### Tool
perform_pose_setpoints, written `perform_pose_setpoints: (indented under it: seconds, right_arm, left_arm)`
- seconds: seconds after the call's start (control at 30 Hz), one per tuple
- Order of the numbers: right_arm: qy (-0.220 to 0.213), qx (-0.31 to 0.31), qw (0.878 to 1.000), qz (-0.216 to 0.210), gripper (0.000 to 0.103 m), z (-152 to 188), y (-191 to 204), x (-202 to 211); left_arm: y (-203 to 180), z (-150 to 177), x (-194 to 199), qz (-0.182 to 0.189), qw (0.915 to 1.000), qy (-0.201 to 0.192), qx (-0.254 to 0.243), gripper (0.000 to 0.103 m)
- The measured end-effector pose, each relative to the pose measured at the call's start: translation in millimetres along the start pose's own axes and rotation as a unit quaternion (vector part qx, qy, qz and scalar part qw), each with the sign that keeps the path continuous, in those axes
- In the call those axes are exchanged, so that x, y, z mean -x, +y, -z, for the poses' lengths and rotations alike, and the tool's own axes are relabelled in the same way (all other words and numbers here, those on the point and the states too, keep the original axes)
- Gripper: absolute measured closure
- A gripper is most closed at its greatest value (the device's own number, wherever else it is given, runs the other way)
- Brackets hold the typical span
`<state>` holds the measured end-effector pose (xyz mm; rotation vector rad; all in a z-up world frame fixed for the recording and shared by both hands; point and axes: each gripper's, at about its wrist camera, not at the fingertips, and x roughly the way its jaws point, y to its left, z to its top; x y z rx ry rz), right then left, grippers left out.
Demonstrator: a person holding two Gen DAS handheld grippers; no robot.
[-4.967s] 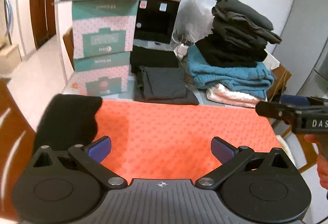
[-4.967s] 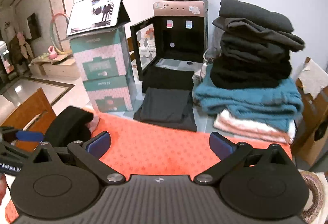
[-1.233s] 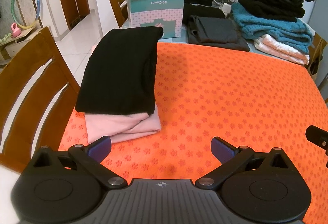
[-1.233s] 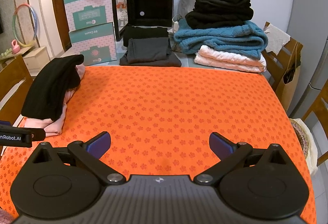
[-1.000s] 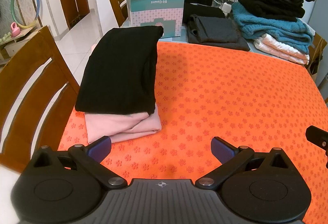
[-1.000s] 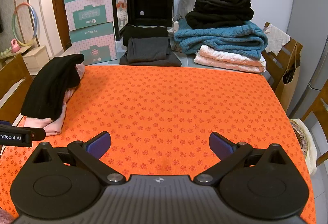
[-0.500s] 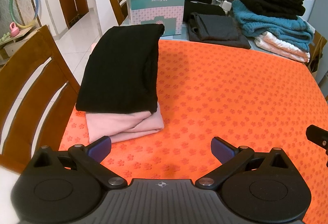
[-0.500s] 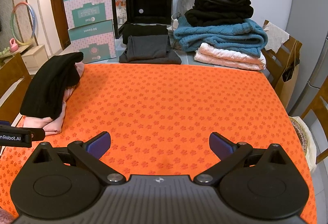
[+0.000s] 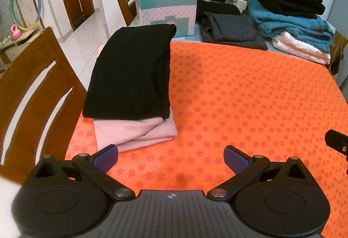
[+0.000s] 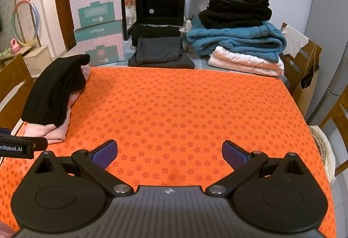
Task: Fold clothes
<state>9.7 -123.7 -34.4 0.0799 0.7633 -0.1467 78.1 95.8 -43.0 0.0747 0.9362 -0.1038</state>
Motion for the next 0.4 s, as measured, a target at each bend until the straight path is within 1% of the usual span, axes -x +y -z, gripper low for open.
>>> perform_pose_setpoints:
  seconds: [0.23, 0.4]
  right_arm:
    - [0.002, 0.002, 1.000, -0.004, 0.000, -0.9, 0.7, -1.9]
    - [0.003, 0.000, 1.000, -0.006, 0.000, -0.4, -0.7, -3.2]
  left_arm:
    - [-1.8, 1.0, 1.7, 0.005, 1.0000, -0.006, -0.005, 0.000]
    - [-3.3, 1.7, 5.1, -0.006, 0.9998, -0.019, -0.005, 0.000]
